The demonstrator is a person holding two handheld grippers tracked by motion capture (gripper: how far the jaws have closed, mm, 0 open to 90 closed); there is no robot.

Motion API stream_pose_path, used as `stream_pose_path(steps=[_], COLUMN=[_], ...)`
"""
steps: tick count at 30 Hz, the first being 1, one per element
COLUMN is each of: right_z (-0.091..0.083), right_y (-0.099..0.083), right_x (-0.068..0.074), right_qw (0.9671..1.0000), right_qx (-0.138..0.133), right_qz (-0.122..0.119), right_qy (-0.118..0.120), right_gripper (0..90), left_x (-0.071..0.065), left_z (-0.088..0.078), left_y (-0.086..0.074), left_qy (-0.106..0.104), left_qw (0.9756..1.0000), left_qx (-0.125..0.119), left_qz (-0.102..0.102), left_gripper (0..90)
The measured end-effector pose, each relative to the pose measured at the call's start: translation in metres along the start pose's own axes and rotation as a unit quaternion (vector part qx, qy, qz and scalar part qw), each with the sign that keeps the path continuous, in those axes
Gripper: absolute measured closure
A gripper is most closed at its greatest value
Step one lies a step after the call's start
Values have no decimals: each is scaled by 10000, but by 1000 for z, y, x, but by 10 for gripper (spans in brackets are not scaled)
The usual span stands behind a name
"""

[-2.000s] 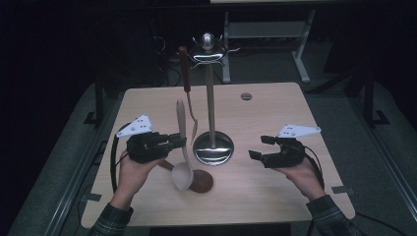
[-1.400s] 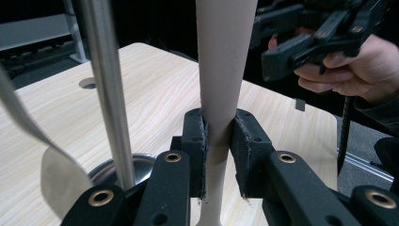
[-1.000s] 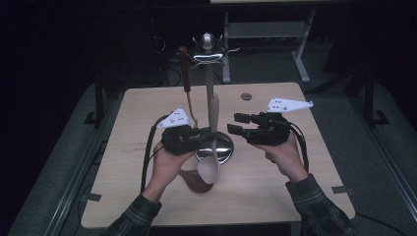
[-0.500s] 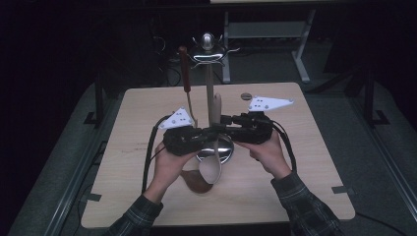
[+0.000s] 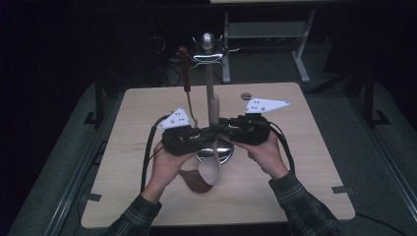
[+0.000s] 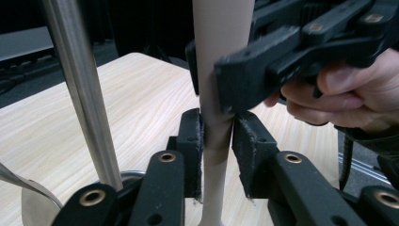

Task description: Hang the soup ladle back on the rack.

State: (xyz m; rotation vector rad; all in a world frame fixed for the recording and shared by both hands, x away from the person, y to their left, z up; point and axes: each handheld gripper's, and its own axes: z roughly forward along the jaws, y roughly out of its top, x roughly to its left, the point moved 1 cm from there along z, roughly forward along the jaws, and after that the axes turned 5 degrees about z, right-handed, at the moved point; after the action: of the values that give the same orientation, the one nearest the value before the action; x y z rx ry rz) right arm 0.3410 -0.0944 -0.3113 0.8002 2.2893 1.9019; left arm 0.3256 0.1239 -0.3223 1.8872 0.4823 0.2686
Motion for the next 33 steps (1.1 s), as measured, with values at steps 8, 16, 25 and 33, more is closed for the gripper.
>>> stream_pose_path(steps=[8,16,25,33], right_z=[1,0,10,18], right_y=[0,5,15,35], right_x=[1,4,11,18], right_qw=[10000,9998,9994,9987], right_qx=[-17,-54,19,-34], right_qz=[-63,-202,-322,-454], right_qy=[27,65,128,219], right_gripper=[740,739,739,739], left_x=[1,5,17,24], left_z=[-3,-21,-46,-61], left_y=[-2,-26,-76,-121], left_qy=[-26,45,323,536], left_qw=[9999,9972,9907,9848], left_qx=[151,732,1322,1624], left_qz=[56,132,-81,-310], left_gripper=[600,443,342,236])
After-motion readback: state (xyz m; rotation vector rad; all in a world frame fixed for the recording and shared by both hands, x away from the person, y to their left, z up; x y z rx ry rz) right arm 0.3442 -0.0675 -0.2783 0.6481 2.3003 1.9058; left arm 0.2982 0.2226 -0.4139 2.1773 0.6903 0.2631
